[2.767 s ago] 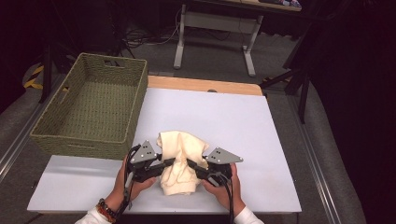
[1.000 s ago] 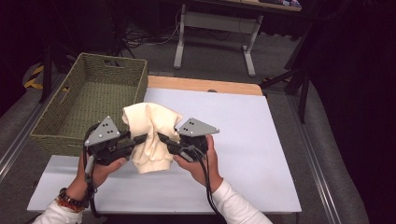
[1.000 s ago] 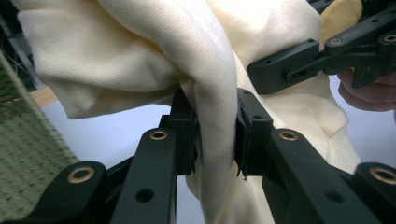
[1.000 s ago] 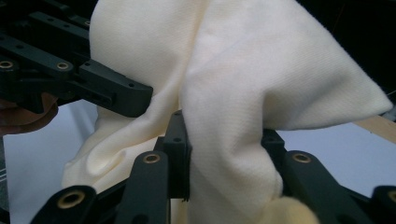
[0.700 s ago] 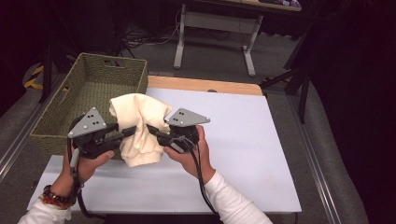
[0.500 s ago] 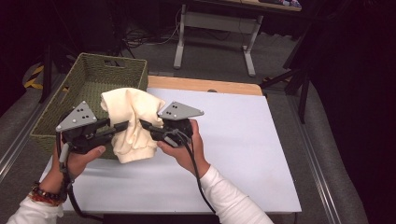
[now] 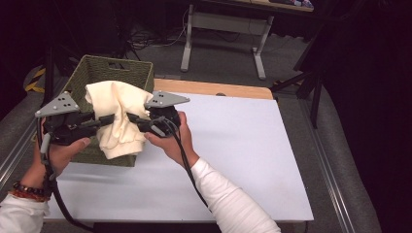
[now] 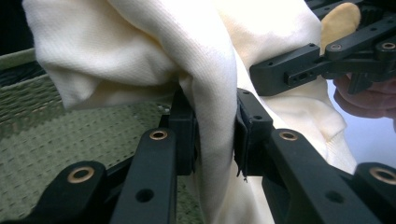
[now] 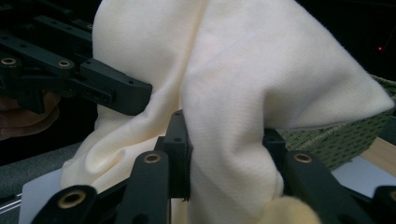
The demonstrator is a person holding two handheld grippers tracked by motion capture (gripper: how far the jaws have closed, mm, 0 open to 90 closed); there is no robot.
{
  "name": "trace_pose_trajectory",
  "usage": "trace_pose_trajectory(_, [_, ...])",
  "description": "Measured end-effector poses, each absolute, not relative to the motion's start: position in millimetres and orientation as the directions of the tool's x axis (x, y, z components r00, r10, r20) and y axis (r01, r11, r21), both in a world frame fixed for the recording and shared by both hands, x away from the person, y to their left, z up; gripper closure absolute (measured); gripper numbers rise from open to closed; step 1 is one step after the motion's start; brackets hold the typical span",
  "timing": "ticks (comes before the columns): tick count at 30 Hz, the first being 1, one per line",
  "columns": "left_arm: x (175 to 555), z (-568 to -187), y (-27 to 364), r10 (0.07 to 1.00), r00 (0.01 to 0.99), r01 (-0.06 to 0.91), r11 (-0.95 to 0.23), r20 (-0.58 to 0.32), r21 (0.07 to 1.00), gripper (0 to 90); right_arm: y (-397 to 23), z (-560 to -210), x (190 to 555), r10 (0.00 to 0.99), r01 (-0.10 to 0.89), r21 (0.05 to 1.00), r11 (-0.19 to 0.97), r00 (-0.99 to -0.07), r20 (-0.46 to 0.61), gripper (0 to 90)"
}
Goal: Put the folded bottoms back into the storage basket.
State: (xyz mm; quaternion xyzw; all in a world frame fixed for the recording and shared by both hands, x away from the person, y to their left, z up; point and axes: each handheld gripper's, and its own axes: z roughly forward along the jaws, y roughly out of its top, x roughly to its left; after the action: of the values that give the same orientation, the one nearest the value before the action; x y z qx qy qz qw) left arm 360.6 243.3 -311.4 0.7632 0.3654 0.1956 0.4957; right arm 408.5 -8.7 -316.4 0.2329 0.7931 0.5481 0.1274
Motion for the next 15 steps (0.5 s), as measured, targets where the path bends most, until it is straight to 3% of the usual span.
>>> trace_pose_trajectory(9, [384.4,-315.0,263.6,0.792,0.606,0.415,-0.236,-0.074,0.879,72.1,19.9,-324.4,436.3,0.508,0.244,0.925,0.291,-0.859,0.067,65.0])
trace_pose_trajectory(15, [399.1,-319.4,273.6,0.821,0.564,0.447,-0.212,-0.09,0.869,72.1,33.2,-330.5,455.1,0.515,0.31,0.915,0.259,-0.846,0.141,64.9])
